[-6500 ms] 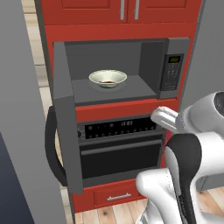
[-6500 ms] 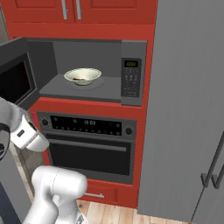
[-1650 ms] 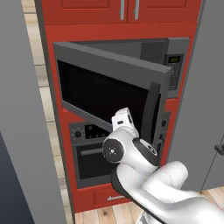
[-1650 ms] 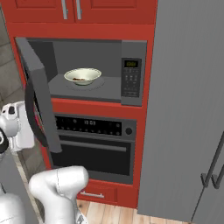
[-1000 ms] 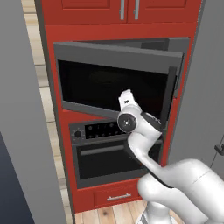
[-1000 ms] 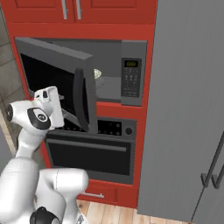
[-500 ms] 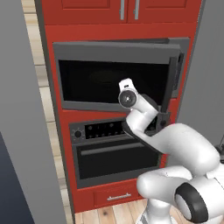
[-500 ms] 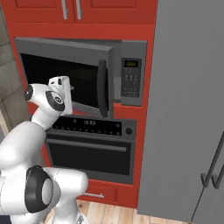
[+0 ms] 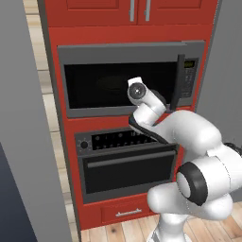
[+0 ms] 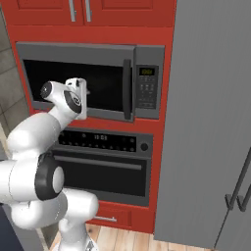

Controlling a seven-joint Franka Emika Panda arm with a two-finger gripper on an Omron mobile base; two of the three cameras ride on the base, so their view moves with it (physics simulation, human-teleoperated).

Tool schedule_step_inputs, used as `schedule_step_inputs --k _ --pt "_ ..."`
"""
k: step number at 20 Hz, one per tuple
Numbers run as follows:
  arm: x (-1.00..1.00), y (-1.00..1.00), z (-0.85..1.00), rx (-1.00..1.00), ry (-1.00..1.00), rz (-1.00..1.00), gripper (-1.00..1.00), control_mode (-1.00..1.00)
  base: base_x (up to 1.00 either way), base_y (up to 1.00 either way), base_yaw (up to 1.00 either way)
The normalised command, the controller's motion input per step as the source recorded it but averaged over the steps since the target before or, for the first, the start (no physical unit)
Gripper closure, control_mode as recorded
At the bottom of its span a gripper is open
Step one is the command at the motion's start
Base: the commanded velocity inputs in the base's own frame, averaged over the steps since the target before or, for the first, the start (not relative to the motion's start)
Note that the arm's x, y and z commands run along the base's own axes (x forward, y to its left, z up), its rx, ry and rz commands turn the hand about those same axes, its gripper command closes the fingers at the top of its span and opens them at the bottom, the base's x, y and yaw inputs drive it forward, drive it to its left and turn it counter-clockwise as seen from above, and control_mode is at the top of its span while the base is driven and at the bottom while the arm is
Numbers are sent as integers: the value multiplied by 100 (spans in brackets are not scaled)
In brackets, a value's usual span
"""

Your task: Remove the kiwi from the bowl and place it on the small plate. Then place the bowl with only the chicken drumstick in the microwave, close the door, and press the start button to microwave the chicken drumstick.

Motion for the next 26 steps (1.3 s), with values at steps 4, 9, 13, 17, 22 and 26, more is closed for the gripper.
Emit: schedule_step_inputs --k 4,9,13,17,22,26 --pt "55 0 0 8 6 0 -100 -100 0 0 0" --pt "54 0 -4 9 11 0 -100 -100 0 0 0" --pt "22 0 -11 9 7 0 -100 -100 0 0 0" --pt "-83 -24 7 3 -5 0 -100 -100 0 0 0" --pt "-100 -53 7 9 -11 0 -100 -100 0 0 0" --pt "-100 -96 0 25 -11 -4 -100 -100 0 0 0"
